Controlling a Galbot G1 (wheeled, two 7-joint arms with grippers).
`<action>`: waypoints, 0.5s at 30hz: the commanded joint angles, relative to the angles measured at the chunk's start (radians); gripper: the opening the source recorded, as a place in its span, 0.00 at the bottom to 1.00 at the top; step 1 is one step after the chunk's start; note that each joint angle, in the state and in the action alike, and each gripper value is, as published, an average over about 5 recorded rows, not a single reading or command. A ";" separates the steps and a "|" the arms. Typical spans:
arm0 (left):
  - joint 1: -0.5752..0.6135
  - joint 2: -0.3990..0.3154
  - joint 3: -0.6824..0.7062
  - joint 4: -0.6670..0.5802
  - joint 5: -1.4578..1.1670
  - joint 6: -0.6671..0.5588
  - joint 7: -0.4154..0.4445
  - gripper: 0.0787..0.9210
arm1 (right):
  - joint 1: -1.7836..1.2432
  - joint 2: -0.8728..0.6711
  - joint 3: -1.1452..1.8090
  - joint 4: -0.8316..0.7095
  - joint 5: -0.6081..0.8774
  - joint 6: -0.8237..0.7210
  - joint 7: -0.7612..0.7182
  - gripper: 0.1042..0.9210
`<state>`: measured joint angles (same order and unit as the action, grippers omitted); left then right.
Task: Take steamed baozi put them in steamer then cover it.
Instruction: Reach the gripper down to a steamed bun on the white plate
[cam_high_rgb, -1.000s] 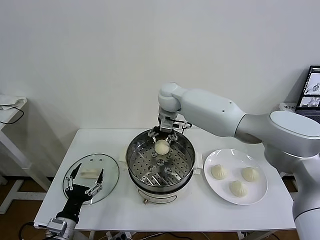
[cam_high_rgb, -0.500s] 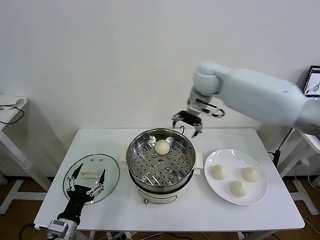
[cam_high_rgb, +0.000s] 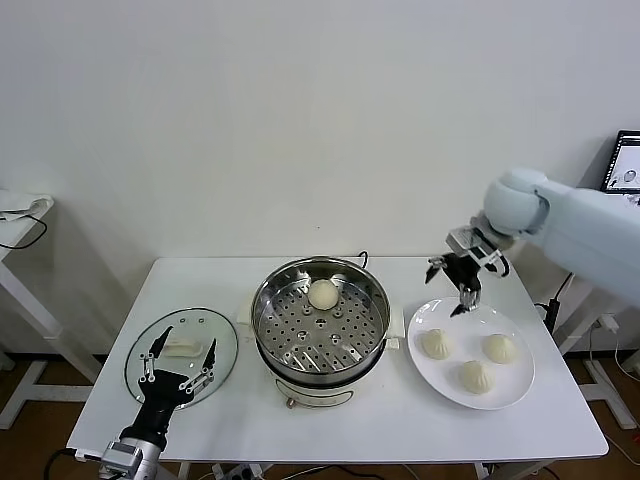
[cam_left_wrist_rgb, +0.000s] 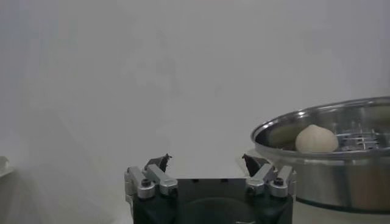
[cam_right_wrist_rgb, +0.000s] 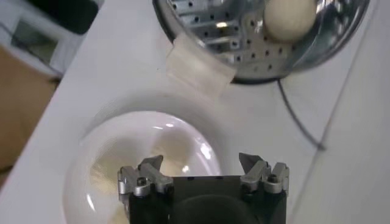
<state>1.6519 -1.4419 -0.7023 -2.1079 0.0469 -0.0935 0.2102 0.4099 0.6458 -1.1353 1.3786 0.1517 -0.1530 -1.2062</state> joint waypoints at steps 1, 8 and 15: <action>-0.001 -0.001 0.004 0.002 0.004 0.001 -0.001 0.88 | -0.265 -0.041 0.169 -0.076 -0.020 -0.145 0.050 0.88; -0.006 -0.003 0.002 0.016 0.007 0.000 -0.001 0.88 | -0.340 -0.011 0.209 -0.126 -0.080 -0.140 0.073 0.88; -0.021 -0.005 0.006 0.030 0.006 0.003 -0.004 0.88 | -0.372 0.027 0.230 -0.171 -0.090 -0.130 0.094 0.88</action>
<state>1.6350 -1.4474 -0.6983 -2.0829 0.0525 -0.0919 0.2078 0.1383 0.6572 -0.9637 1.2624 0.0871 -0.2519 -1.1362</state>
